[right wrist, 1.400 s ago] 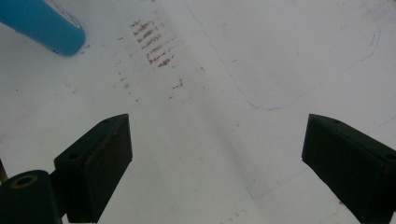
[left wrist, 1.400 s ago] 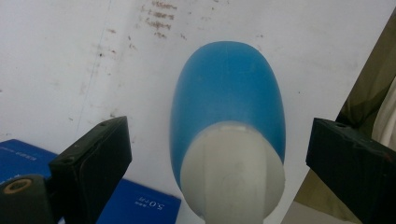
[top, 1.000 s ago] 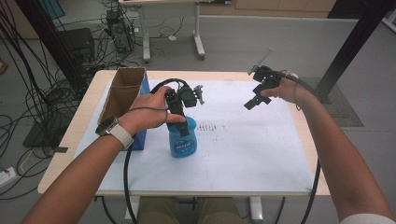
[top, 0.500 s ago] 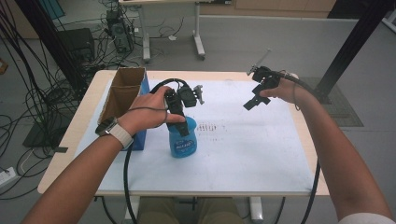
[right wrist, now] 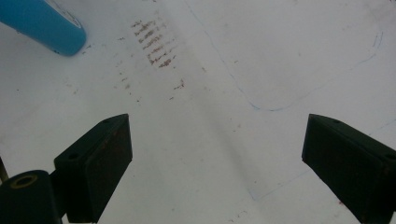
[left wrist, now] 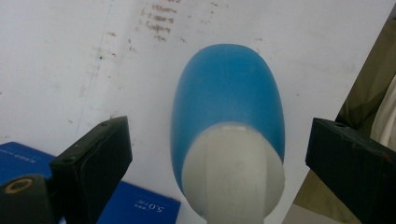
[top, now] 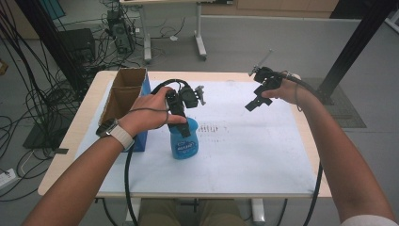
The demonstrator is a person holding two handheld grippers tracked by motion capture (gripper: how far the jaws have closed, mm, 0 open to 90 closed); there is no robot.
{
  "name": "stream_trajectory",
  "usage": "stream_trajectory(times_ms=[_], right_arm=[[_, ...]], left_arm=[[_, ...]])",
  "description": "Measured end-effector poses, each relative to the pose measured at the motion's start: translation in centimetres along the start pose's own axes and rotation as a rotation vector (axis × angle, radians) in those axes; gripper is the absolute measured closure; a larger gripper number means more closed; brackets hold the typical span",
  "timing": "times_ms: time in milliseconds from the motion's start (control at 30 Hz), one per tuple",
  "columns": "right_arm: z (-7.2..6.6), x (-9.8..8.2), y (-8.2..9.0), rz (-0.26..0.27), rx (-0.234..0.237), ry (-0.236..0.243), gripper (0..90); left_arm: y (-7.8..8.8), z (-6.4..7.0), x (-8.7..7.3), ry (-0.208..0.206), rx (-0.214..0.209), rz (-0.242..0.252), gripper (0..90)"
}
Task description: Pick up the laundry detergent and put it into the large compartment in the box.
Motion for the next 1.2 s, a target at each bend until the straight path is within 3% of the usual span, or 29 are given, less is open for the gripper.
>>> stream_trajectory(times_ms=[900, 1200], right_arm=[[-0.1, 0.0, 0.0, 0.001, 0.005, 0.001, 8.5], [-0.1, -0.1, 0.1, 0.003, 0.005, 0.002, 8.5]], left_arm=[[-0.2, 0.1, 0.1, 0.004, -0.003, 0.008, 7.0], [-1.2, -0.1, -0.1, 0.015, -0.015, 0.007, 7.1]])
Point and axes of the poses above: each handheld gripper's, and its own axes: y roughly backward along the jaws, x roughly out of its top, z roughly to its right, the point moved 8 cm from there along -y, roughly forward along the jaws, and after that the axes turned 12 degrees about -x, right-handed, at the moved point
